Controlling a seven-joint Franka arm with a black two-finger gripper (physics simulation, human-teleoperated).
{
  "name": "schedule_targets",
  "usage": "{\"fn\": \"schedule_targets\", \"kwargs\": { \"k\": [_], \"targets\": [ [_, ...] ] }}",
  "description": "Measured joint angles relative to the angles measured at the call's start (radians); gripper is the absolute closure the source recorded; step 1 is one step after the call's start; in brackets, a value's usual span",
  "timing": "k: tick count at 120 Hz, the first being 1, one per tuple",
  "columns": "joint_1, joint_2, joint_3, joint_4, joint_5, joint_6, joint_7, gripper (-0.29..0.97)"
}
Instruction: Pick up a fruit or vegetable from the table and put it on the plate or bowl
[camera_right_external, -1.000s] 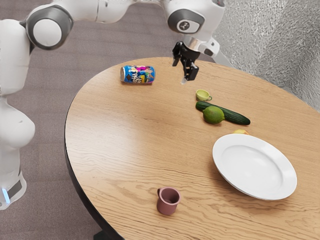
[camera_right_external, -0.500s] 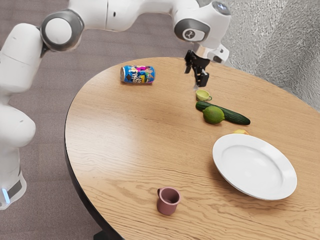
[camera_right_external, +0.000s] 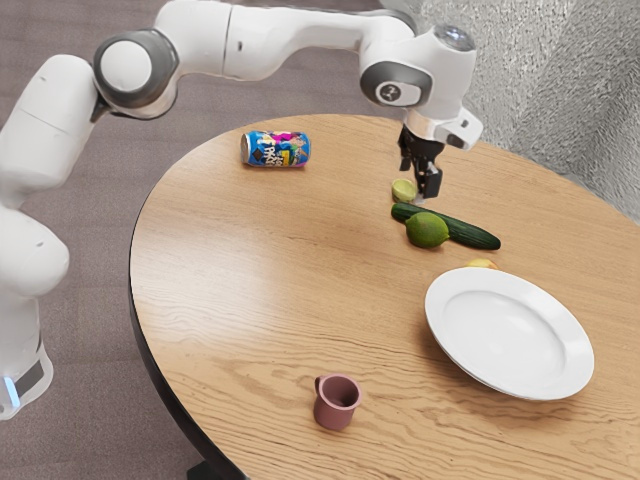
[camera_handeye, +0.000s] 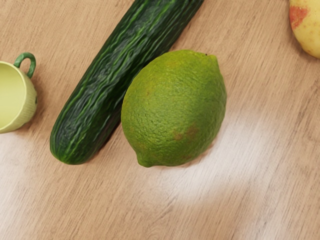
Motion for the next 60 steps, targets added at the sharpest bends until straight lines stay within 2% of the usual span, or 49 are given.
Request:
{"fn": "schedule_targets", "kwargs": {
  "k": [20,39,60],
  "targets": [
    [0.0,0.05,0.013,0.001,0.007,0.011,0.001,0.0],
    [-0.004,0.063,-0.024,0.004,0.069,0.037,0.002,0.0],
    [-0.028,0.102,-0.024,0.003,0.092,0.064,0.002,0.0]
  ]
}}
